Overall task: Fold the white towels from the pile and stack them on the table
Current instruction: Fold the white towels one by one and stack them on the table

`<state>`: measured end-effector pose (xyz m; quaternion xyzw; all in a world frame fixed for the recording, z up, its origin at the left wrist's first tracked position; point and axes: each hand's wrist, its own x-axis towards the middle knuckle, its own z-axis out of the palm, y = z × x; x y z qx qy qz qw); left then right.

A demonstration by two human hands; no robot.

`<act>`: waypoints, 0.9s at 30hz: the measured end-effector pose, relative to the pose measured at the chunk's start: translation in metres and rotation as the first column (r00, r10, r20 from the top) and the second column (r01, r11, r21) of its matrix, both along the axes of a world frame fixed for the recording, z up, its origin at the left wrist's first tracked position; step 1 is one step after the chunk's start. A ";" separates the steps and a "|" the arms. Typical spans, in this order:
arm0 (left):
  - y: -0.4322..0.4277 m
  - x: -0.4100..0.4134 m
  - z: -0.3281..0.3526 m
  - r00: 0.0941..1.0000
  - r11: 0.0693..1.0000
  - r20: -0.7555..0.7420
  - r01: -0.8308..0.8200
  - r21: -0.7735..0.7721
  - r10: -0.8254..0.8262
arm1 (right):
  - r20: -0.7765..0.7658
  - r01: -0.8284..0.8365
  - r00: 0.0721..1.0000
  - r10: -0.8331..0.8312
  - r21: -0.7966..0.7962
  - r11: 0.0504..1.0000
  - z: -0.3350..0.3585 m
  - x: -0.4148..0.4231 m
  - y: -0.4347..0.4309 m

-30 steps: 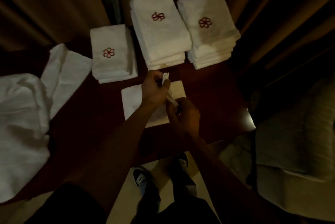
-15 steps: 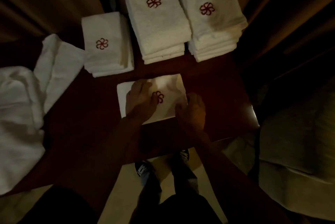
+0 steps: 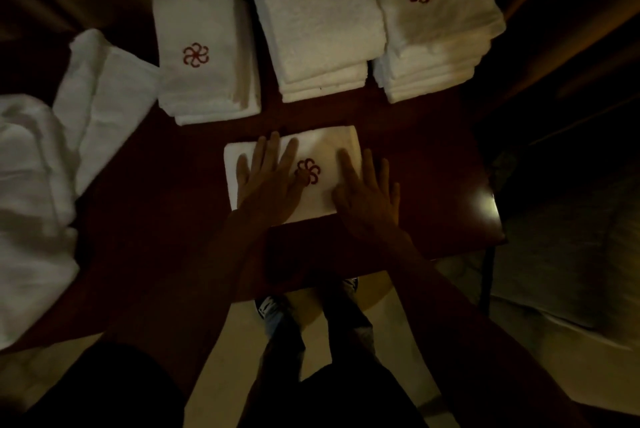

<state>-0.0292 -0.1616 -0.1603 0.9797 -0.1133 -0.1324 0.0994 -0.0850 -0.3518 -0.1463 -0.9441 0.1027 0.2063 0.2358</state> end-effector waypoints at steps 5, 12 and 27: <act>0.011 0.008 0.008 1.000 1.000 0.003 0.010 -0.001 -0.010 | 0.032 0.127 0.992 -0.126 -0.052 0.991 0.005 -0.004 0.011; 0.022 0.006 0.026 0.978 0.980 -0.098 -0.178 0.089 0.186 | 0.118 0.439 0.891 -0.439 0.028 0.898 0.014 -0.021 0.029; 0.061 -0.033 0.011 0.796 0.835 -0.484 -0.509 -0.210 0.364 | -0.195 0.655 0.746 -0.637 0.389 0.648 0.014 -0.043 0.076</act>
